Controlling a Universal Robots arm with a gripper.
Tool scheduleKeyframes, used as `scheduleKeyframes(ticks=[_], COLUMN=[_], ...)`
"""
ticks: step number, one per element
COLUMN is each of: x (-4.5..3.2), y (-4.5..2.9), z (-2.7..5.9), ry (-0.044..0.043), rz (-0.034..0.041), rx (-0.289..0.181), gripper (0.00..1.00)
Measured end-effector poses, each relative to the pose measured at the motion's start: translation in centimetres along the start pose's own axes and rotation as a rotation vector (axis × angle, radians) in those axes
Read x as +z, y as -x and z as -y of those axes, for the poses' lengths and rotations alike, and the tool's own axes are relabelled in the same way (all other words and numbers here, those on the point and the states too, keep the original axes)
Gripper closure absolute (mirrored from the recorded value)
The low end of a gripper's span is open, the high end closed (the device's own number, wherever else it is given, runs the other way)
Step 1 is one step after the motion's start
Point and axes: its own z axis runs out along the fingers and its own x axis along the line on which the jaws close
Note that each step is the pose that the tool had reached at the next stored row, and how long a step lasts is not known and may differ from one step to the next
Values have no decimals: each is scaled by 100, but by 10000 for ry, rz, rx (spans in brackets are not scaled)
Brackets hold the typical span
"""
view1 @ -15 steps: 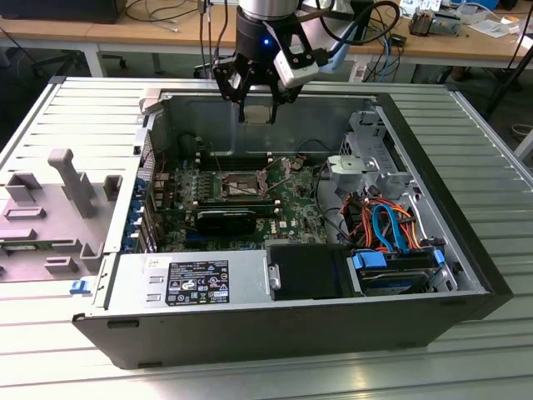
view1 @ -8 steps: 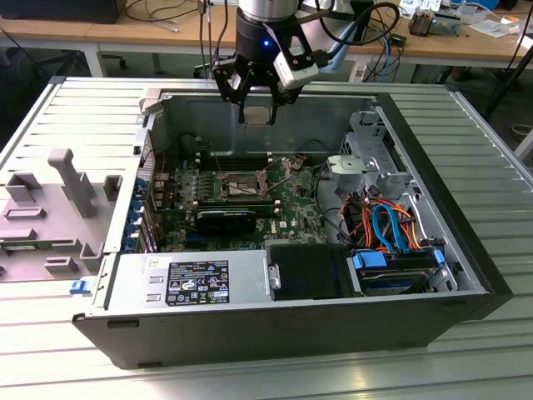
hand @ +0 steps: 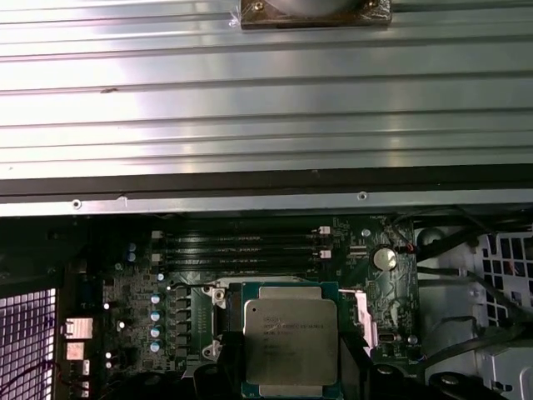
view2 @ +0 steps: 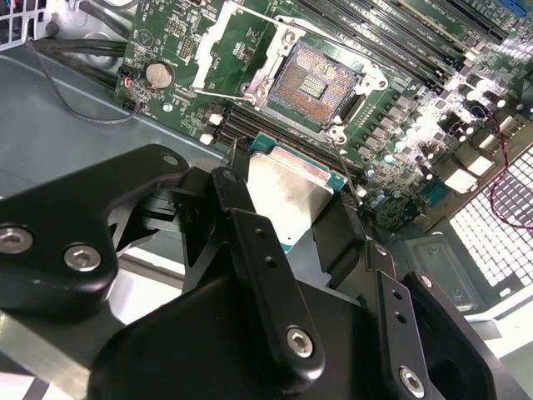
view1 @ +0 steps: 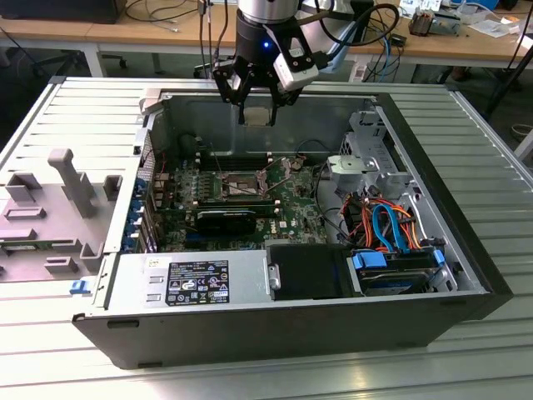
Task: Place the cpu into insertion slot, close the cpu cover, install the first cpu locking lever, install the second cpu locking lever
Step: 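Place the cpu into insertion slot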
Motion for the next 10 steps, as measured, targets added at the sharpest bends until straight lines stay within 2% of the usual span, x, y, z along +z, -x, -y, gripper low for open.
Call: scheduleKeyframes(ticks=[10], x=[11], y=[-7], z=[27], ry=[-2], rz=[-1], rx=[0], gripper=[45])
